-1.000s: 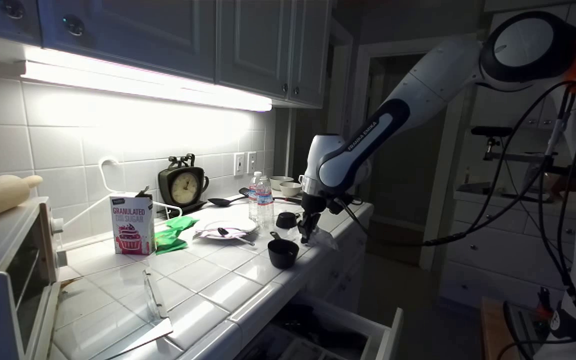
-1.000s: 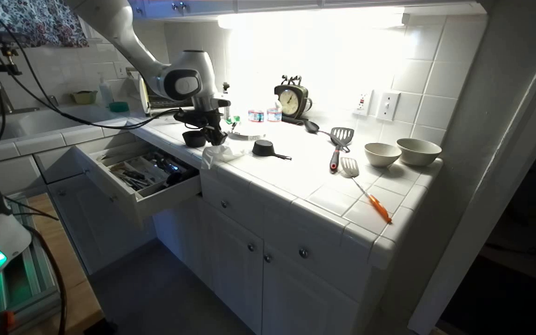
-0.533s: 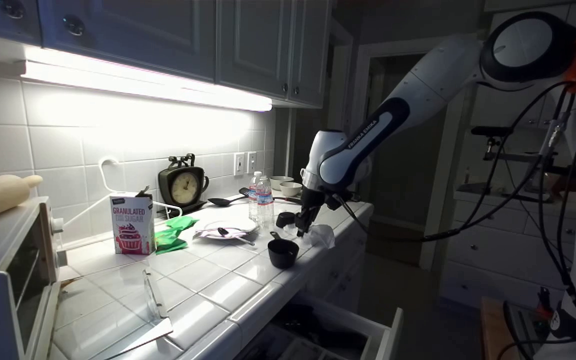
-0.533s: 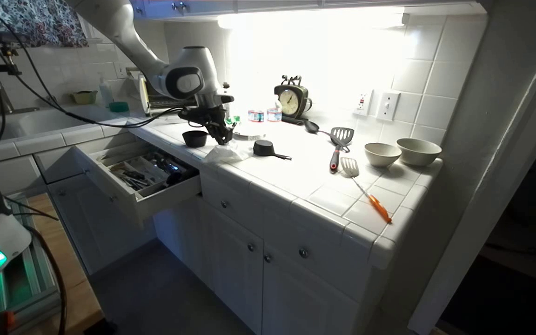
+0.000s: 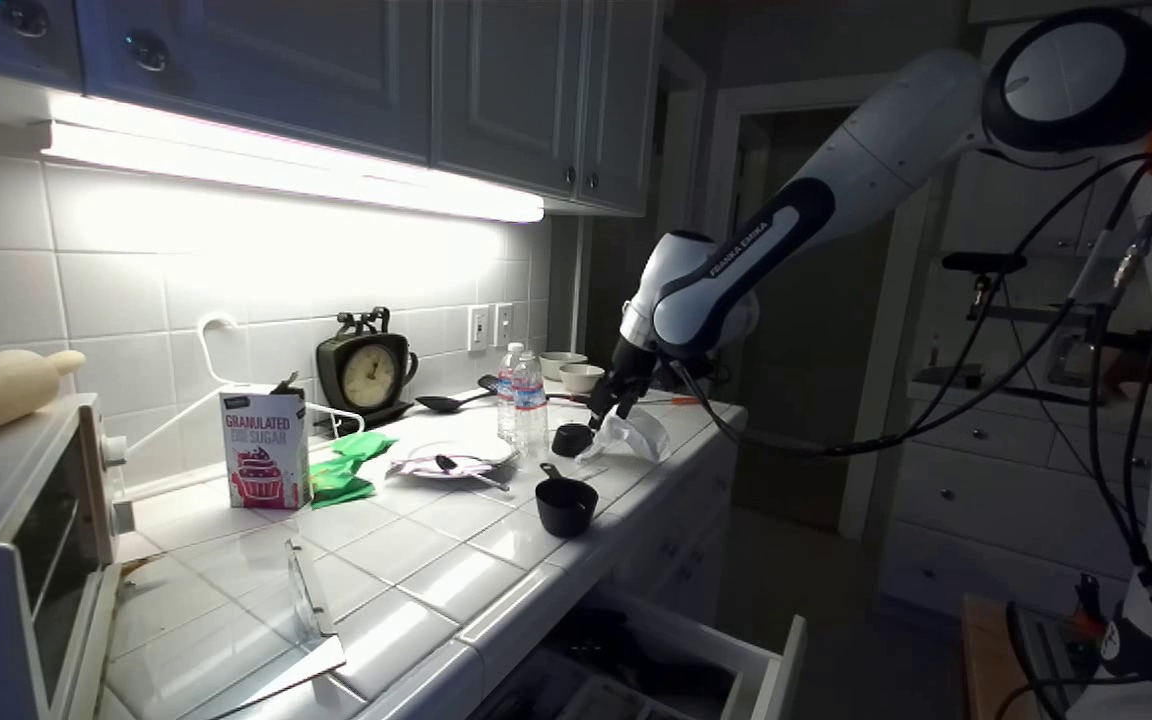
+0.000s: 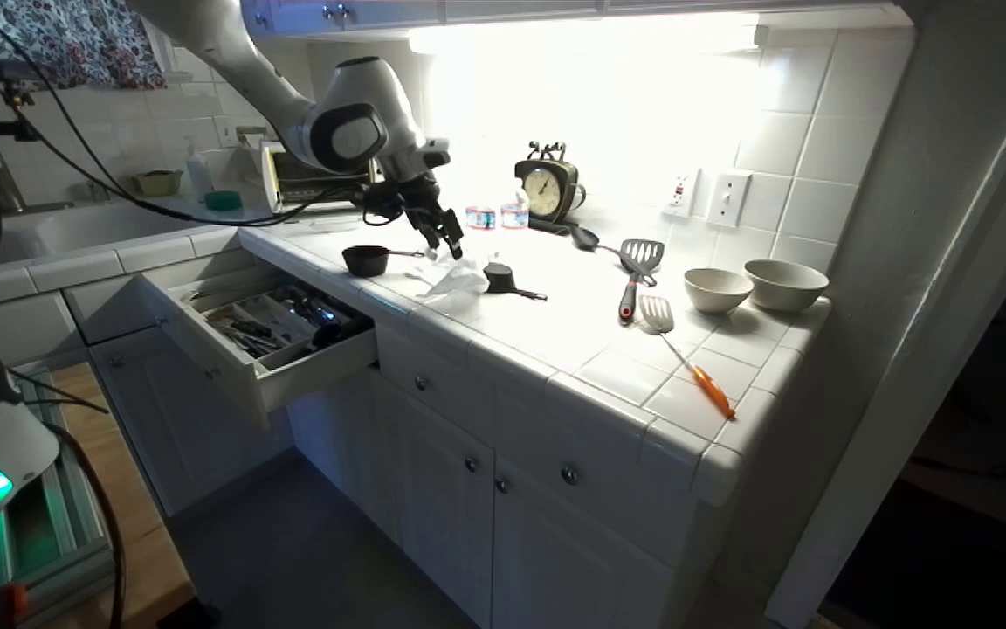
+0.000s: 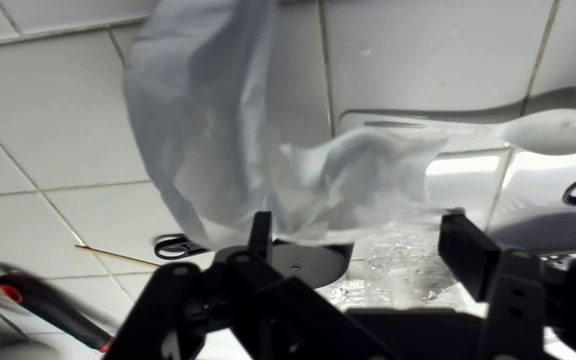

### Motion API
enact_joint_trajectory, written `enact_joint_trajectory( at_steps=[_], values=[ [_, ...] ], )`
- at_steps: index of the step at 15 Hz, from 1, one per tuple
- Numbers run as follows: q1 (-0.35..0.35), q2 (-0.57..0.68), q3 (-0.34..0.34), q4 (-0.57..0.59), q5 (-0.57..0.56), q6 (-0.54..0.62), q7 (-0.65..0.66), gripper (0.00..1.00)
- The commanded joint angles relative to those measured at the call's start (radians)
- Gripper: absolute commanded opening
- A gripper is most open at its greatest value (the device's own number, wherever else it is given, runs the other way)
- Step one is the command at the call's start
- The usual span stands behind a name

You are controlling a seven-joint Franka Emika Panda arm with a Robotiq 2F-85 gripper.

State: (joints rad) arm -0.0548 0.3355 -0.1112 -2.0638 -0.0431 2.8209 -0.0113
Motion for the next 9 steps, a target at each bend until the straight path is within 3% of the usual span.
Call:
enact_joint_trajectory(
  at_steps=[1,4,9],
  values=[
    [0.008,-0.027,-0.039,-0.031,-0.002,-0.013,0.105,1.00],
    [-0.034,-0.040,0.006,-0.031,0.095,-0.071,0.100,1.00],
    [0.019,-0.035,-0.091,-0.029,-0.012,-0.083,0.226,1.00]
  ],
)
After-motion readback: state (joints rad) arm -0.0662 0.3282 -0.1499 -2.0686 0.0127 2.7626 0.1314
